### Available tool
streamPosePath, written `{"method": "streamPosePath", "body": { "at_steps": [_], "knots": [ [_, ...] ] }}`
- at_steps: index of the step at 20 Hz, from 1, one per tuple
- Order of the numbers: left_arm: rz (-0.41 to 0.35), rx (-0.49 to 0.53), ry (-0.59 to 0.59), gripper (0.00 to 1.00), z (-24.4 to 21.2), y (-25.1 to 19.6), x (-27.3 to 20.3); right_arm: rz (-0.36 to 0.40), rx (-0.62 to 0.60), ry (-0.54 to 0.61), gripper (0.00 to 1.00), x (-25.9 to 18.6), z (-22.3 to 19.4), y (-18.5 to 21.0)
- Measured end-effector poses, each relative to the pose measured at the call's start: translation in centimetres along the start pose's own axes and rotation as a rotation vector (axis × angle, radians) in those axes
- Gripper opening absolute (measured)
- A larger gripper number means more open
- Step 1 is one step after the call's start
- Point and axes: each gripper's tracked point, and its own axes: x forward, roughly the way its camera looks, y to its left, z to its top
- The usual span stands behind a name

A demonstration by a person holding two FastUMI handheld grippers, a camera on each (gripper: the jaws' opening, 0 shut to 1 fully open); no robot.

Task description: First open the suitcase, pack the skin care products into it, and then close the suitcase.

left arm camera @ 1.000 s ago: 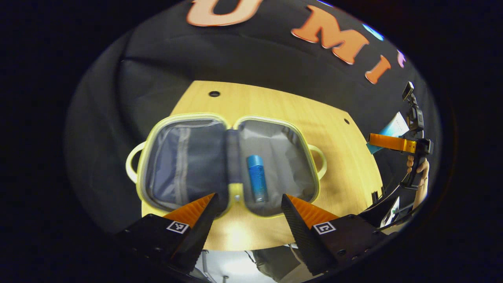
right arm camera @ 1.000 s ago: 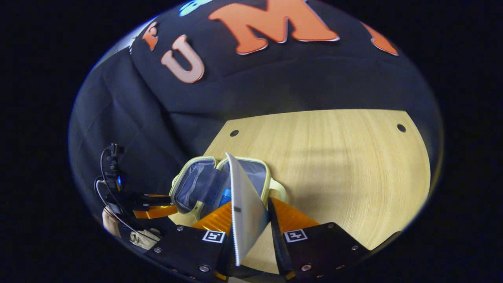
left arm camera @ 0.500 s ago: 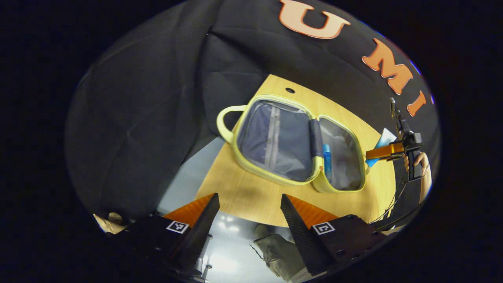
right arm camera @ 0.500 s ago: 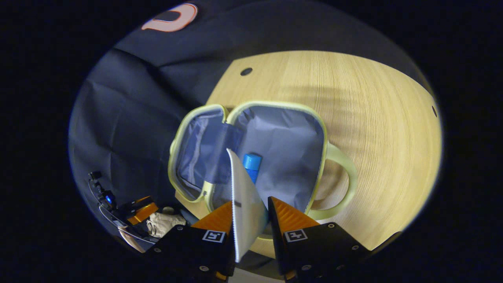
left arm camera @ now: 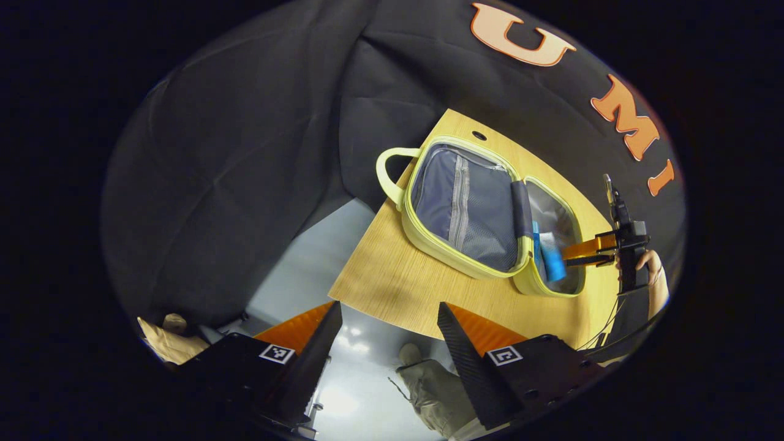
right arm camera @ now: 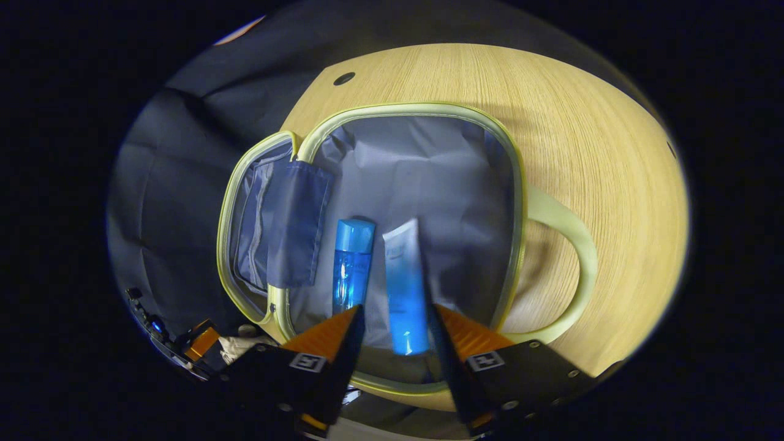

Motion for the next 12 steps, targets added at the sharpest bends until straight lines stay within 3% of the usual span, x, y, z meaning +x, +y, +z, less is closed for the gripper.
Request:
{"method": "streamPosePath", "body": {
  "at_steps": [1, 2, 7, 12],
  "knots": [
    [-0.006, -0.005, -0.003, 0.98, 0.3, -0.1, 0.4, 0.002, -0.01, -0.016, 0.92, -0.5, 0.1, 0.3],
    [-0.01, -0.007, -0.006, 0.96, 0.7, -0.1, 0.7, 0.004, -0.02, -0.036, 0.94, -1.0, 0.2, 0.5],
    [-0.063, -0.068, -0.072, 0.98, 5.3, 0.9, 3.7, 0.063, -0.05, -0.141, 0.96, -4.7, 0.5, 2.0],
    [-0.239, -0.299, -0.153, 0.98, 12.4, 0.9, 7.4, 0.137, -0.029, -0.211, 0.96, -8.7, -0.3, 4.0]
  ]
}}
